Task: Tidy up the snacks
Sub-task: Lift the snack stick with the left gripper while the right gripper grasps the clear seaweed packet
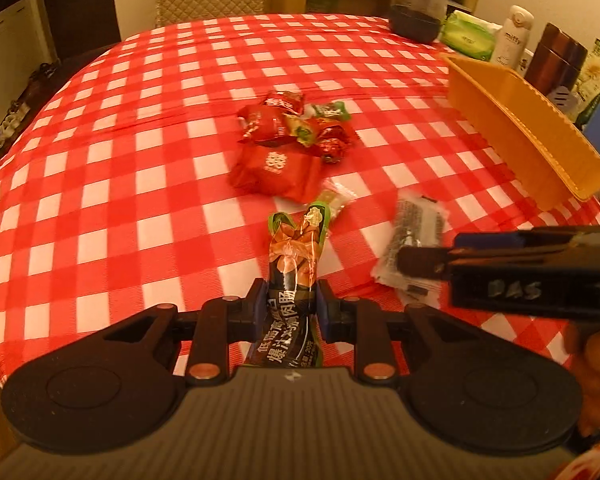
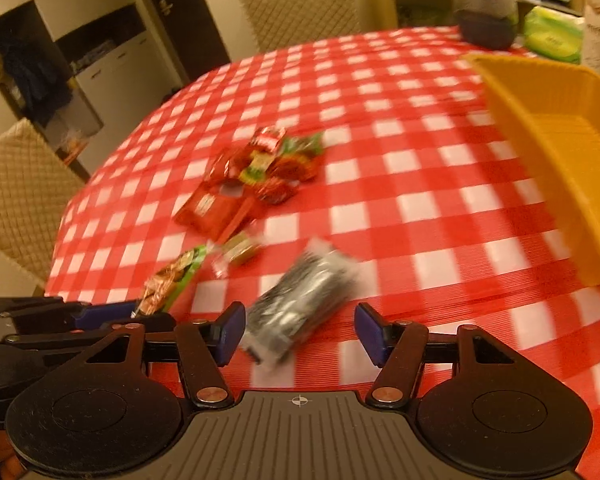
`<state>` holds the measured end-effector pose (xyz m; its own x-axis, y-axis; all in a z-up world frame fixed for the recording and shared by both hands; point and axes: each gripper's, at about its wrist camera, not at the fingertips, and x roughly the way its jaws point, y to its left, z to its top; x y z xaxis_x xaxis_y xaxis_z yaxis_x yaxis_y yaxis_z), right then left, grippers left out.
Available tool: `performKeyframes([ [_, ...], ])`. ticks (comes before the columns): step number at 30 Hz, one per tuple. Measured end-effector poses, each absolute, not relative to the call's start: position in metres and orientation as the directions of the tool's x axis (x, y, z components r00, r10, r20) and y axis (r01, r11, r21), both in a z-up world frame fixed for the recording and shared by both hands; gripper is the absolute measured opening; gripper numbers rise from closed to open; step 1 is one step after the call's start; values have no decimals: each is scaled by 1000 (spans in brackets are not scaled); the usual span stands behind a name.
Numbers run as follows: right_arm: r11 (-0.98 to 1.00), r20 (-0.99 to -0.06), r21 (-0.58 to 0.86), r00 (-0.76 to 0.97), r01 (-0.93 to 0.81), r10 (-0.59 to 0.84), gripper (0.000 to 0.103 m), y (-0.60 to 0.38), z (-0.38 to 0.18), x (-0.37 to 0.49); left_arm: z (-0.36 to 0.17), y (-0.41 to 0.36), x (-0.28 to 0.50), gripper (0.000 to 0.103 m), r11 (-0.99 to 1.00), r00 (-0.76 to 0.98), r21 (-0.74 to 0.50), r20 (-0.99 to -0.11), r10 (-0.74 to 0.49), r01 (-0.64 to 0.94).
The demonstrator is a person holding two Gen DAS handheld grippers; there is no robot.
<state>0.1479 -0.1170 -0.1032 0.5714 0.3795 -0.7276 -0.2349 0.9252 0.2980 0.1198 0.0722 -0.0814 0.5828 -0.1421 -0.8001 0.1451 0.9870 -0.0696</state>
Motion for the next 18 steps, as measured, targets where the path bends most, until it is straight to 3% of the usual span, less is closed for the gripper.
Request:
performKeyframes([
  [6, 940, -738, 232, 584, -251, 338, 61, -99, -110, 155, -85, 73, 119, 23, 989, 580, -72, -803, -136, 132],
  [11, 951, -749, 105, 606, -290, 268, 52, -102, -112, 160, -84, 70, 119, 24, 988, 581, -68, -802, -137, 139],
  [15, 962, -746, 72, 625, -263, 227, 51, -119, -112, 162, -84, 67, 122, 33, 988, 591, -58, -795, -134, 145],
  [18, 955, -741, 68, 626, -288, 242, 51, -120, -114, 163, -87, 65, 125, 33, 986, 584, -58, -800, -138, 153],
])
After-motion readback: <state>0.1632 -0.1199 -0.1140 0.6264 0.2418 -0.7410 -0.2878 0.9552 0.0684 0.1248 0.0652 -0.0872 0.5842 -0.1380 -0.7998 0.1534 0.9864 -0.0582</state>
